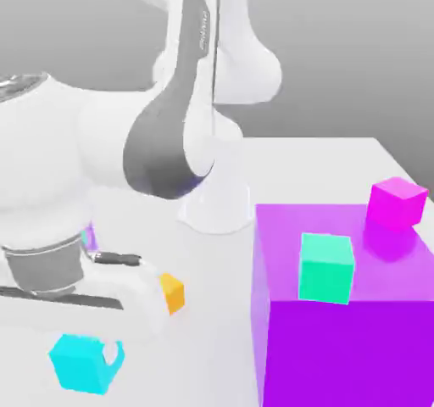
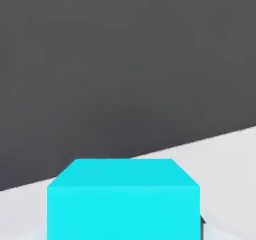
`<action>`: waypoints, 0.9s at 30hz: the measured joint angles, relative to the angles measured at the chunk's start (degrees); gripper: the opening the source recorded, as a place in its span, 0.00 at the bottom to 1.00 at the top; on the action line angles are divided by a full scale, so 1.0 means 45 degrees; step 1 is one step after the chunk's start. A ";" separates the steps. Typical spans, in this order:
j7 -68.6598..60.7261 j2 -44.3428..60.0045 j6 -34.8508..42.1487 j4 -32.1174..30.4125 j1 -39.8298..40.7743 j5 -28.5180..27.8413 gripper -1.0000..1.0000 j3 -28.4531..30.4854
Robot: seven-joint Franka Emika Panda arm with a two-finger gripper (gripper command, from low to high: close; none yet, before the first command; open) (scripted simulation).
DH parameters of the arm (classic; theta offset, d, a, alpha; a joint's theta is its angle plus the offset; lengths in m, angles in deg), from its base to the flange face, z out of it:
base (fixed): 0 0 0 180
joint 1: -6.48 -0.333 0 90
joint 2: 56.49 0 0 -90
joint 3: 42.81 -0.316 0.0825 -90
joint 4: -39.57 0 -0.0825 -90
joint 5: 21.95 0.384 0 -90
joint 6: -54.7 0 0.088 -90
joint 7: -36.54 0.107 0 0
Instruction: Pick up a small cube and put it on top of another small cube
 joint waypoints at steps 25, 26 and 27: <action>0.3234 -0.6100 0.2691 -0.3480 -0.5040 -0.2170 1.00 -0.4495; 0.3241 -0.6159 0.2843 -0.3387 -0.5037 -0.2191 1.00 -0.4495; 0.3237 -0.6288 0.3193 -0.3165 -0.5037 -0.2200 1.00 -0.4476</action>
